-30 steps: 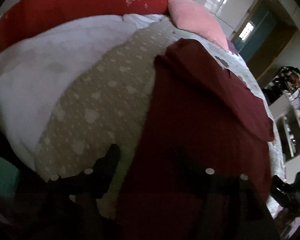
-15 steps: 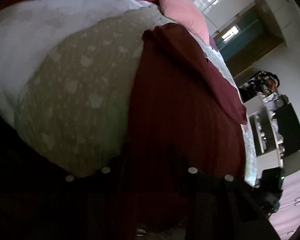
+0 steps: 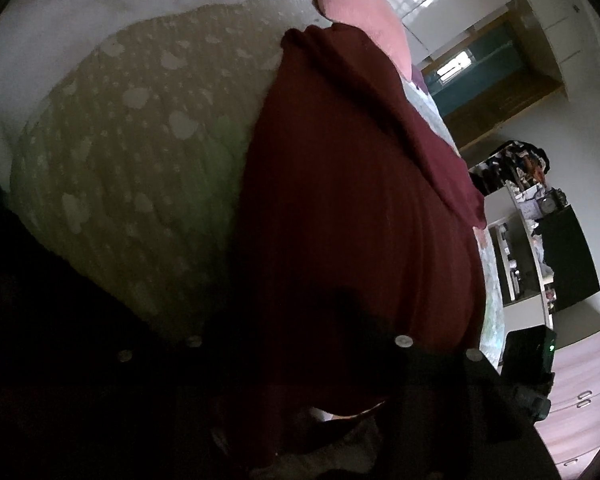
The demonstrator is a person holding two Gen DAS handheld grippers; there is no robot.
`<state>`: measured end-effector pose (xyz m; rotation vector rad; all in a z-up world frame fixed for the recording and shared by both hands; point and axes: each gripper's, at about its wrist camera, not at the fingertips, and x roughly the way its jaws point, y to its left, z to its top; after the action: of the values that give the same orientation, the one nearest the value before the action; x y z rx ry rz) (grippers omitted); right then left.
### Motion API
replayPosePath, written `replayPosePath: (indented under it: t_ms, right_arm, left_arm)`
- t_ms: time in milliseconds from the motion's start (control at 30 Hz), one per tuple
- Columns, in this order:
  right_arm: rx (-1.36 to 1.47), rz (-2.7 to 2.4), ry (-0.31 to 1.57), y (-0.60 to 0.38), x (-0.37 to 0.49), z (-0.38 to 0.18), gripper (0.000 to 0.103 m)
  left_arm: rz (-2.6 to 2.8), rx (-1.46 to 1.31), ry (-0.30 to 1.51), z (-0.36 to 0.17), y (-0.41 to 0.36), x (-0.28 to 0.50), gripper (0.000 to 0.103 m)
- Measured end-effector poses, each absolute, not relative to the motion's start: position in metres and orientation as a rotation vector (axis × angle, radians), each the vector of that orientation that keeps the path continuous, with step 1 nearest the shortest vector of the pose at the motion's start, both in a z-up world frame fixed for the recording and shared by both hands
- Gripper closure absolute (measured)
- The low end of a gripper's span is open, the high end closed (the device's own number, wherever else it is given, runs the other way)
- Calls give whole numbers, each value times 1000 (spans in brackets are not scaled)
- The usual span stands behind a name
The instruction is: Fold small clothes
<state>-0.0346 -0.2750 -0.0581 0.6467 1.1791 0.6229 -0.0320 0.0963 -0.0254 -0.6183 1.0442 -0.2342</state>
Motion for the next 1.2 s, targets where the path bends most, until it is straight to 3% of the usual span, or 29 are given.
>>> replayPosePath:
  t_ms: [133, 200, 233, 267, 300, 367, 400, 767, 1033, 1200]
  right_arm:
    - [628, 619, 1198, -270, -33, -60, 51]
    - [617, 621, 1225, -265, -30, -63, 51]
    - [610, 623, 1236, -263, -31, -65, 51]
    - [603, 623, 1245, -261, -31, -67, 55]
    - [593, 620, 1249, -260, -31, -67, 71]
    - [563, 608, 1248, -262, -32, -65, 90]
    - [549, 603, 1239, -263, -33, -62, 92]
    - [471, 654, 1136, -285, -69, -19, 95]
    - [452, 590, 1156, -296, -79, -27, 95]
    - [432, 593, 1121, -296, -74, -13, 95]
  left_arm:
    - [-226, -591, 1097, -31, 85, -32, 57]
    - [-208, -564, 1114, -32, 81, -33, 79]
    - [-211, -570, 1116, -32, 81, -34, 84]
    - [-213, -586, 1115, -30, 83, -35, 91]
    - [-213, -602, 1113, -27, 86, -37, 93]
    - [-212, -615, 1103, -19, 89, -41, 94]
    - [-217, -623, 1093, -14, 89, -43, 95]
    - [-301, -596, 1045, 18, 74, -78, 98]
    - [-291, -626, 1048, 19, 87, -78, 98]
    - [-316, -643, 969, 50, 98, -64, 98]
